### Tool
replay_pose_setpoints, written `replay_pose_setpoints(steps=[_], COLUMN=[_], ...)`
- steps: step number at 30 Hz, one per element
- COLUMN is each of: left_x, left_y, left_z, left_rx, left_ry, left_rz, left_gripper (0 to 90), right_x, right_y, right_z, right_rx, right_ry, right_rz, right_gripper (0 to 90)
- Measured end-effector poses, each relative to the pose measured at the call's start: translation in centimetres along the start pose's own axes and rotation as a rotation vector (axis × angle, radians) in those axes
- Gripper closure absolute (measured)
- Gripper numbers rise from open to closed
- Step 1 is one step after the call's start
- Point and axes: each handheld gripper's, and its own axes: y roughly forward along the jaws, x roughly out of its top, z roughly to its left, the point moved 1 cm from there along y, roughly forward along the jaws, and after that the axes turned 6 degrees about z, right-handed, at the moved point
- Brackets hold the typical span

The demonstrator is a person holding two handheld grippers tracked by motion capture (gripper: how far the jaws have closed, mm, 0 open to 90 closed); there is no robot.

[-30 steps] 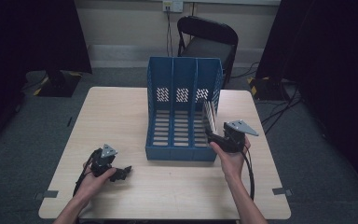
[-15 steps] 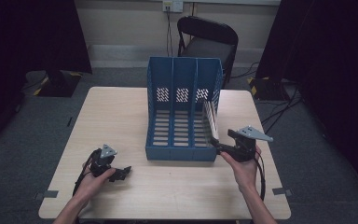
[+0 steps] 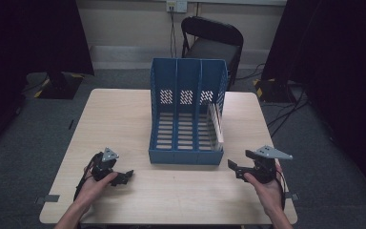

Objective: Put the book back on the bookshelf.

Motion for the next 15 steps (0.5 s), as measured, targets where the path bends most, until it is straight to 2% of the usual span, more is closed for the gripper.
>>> replay_pose_setpoints(steps=[2, 5, 6, 7, 10, 11, 15], left_x=[0.0, 0.0, 0.0, 0.0, -0.1, -0.1, -0.1], left_y=[0.0, 0.0, 0.0, 0.0, 0.0, 0.0, 0.0], left_z=[0.0, 0.0, 0.0, 0.0, 0.0, 0.0, 0.0], left_rx=[0.002, 0.003, 0.003, 0.002, 0.003, 0.002, 0.002], left_ry=[-0.003, -0.005, -0.005, -0.005, -0.006, -0.007, -0.006], left_rz=[-0.001, -0.002, -0.002, -0.003, -0.003, -0.003, -0.003], left_gripper=[0.0, 0.0, 0.0, 0.0, 0.0, 0.0, 0.0], right_x=[-0.8, -1.9, -2.3, -3.0, -3.4, -3.6, -3.9], right_y=[0.2, 0.9, 1.2, 1.8, 2.2, 2.7, 3.6], right_z=[-0.8, -2.2, -2.6, -3.4, -3.8, -3.8, -3.7], right_rx=[-0.006, -0.016, -0.029, -0.050, -0.070, -0.090, -0.125], right_ry=[0.008, 0.022, 0.025, 0.037, 0.052, 0.035, 0.024], right_rz=[0.029, 0.106, 0.123, 0.166, 0.188, 0.222, 0.262], right_gripper=[14.8, 14.3, 14.4, 14.5, 14.6, 14.6, 15.2])
